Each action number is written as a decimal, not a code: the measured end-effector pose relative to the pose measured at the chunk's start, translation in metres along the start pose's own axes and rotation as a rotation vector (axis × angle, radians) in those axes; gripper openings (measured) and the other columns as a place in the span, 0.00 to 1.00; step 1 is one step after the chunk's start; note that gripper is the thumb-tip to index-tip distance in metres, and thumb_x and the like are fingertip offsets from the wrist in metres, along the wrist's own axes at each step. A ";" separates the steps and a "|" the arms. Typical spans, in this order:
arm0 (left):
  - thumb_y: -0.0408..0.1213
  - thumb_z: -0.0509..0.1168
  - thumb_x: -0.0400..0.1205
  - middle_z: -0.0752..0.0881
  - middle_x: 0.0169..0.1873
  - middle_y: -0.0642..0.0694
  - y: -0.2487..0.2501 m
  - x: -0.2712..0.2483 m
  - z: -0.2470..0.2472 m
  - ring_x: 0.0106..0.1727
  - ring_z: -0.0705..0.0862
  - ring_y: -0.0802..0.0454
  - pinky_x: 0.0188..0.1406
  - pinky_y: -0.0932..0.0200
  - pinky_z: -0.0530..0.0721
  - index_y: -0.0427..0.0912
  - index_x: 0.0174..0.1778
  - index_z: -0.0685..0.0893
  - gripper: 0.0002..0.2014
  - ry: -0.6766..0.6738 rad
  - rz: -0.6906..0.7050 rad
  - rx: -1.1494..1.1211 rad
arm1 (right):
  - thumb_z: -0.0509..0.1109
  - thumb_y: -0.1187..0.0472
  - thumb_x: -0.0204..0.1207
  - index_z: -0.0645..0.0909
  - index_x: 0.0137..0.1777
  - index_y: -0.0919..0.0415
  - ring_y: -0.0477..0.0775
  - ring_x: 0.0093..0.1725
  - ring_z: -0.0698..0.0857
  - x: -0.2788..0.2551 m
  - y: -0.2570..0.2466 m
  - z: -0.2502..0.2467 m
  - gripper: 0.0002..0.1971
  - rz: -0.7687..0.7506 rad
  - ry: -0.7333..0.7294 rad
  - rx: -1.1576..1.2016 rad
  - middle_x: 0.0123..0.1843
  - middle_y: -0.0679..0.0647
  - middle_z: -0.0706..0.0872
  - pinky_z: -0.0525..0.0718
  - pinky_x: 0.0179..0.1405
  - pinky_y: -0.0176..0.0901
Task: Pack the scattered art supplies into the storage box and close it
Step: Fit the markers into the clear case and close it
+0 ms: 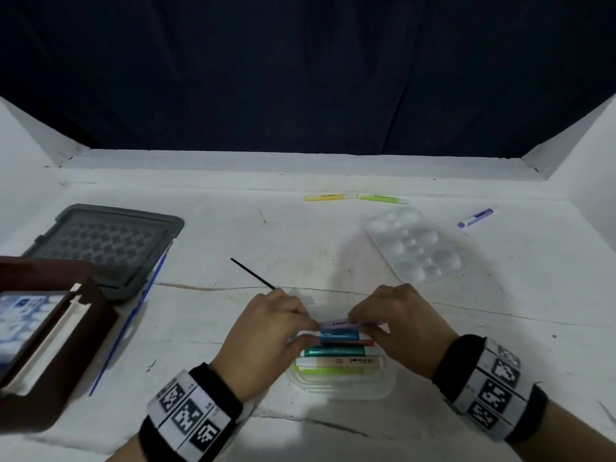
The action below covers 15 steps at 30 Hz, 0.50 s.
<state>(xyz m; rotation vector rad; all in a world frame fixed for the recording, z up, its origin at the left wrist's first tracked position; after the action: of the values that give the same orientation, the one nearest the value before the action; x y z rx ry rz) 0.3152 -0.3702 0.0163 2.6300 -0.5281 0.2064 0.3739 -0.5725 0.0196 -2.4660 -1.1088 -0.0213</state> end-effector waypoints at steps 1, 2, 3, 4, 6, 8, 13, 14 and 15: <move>0.55 0.65 0.78 0.86 0.40 0.61 0.001 0.002 0.002 0.44 0.82 0.57 0.41 0.54 0.79 0.58 0.45 0.91 0.11 -0.007 -0.001 0.022 | 0.65 0.57 0.76 0.88 0.51 0.46 0.45 0.45 0.85 0.002 -0.003 0.001 0.11 -0.007 -0.027 -0.026 0.45 0.40 0.91 0.84 0.50 0.52; 0.55 0.67 0.77 0.85 0.38 0.61 0.003 0.004 0.003 0.42 0.82 0.57 0.40 0.54 0.79 0.58 0.43 0.91 0.09 -0.018 -0.009 0.040 | 0.64 0.58 0.76 0.89 0.51 0.47 0.46 0.44 0.85 0.003 -0.005 0.003 0.12 -0.015 -0.053 -0.047 0.45 0.40 0.91 0.83 0.50 0.51; 0.54 0.68 0.76 0.85 0.37 0.60 0.003 0.005 0.004 0.40 0.82 0.58 0.39 0.55 0.78 0.58 0.42 0.90 0.07 -0.028 -0.022 0.050 | 0.63 0.60 0.75 0.89 0.51 0.47 0.47 0.44 0.85 0.005 -0.005 0.004 0.14 -0.023 -0.080 -0.064 0.44 0.41 0.91 0.83 0.49 0.51; 0.53 0.70 0.76 0.84 0.35 0.60 0.003 0.006 0.005 0.39 0.82 0.59 0.39 0.56 0.76 0.57 0.41 0.89 0.06 -0.035 -0.034 0.051 | 0.62 0.61 0.75 0.89 0.51 0.47 0.48 0.44 0.85 0.007 -0.005 0.006 0.15 -0.026 -0.116 -0.084 0.45 0.41 0.91 0.83 0.50 0.51; 0.52 0.70 0.75 0.82 0.34 0.59 0.002 0.007 0.006 0.37 0.81 0.60 0.40 0.58 0.73 0.57 0.40 0.89 0.05 -0.047 -0.054 0.042 | 0.61 0.62 0.74 0.88 0.53 0.46 0.47 0.45 0.85 0.009 -0.004 0.008 0.17 -0.034 -0.180 -0.122 0.46 0.41 0.91 0.83 0.51 0.50; 0.53 0.70 0.76 0.82 0.34 0.59 0.001 0.008 0.007 0.36 0.80 0.60 0.41 0.59 0.73 0.57 0.40 0.88 0.06 -0.055 -0.062 0.035 | 0.63 0.62 0.75 0.88 0.57 0.46 0.47 0.47 0.86 0.011 -0.005 0.010 0.17 -0.047 -0.233 -0.138 0.49 0.42 0.91 0.84 0.53 0.49; 0.52 0.72 0.74 0.82 0.33 0.59 0.004 0.010 0.004 0.35 0.80 0.60 0.39 0.59 0.73 0.56 0.40 0.87 0.05 -0.051 -0.066 0.035 | 0.63 0.62 0.78 0.87 0.60 0.49 0.49 0.50 0.87 0.013 -0.011 0.005 0.16 -0.061 -0.268 -0.076 0.53 0.46 0.91 0.85 0.54 0.49; 0.51 0.72 0.74 0.82 0.33 0.60 0.004 0.010 0.003 0.35 0.80 0.60 0.38 0.59 0.73 0.56 0.40 0.87 0.05 -0.048 -0.064 0.019 | 0.63 0.61 0.78 0.87 0.59 0.49 0.49 0.50 0.87 0.012 -0.011 0.003 0.15 -0.050 -0.243 -0.042 0.53 0.47 0.91 0.85 0.53 0.49; 0.52 0.72 0.74 0.82 0.34 0.60 0.004 0.011 0.001 0.36 0.80 0.61 0.38 0.59 0.74 0.56 0.40 0.87 0.05 -0.042 -0.060 0.004 | 0.63 0.59 0.79 0.87 0.59 0.50 0.49 0.50 0.87 0.010 -0.010 -0.001 0.15 -0.036 -0.192 -0.007 0.53 0.46 0.91 0.86 0.53 0.49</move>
<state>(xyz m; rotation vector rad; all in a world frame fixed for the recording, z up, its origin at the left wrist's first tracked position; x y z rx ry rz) 0.3233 -0.3776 0.0193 2.6550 -0.4618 0.1335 0.3740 -0.5598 0.0258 -2.4947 -1.2339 0.2055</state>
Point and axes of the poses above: each hand's wrist, its own x-axis towards the middle knuckle, its own z-axis out of the palm, y = z × x, the point moved 4 cm from there along x, towards the middle knuckle
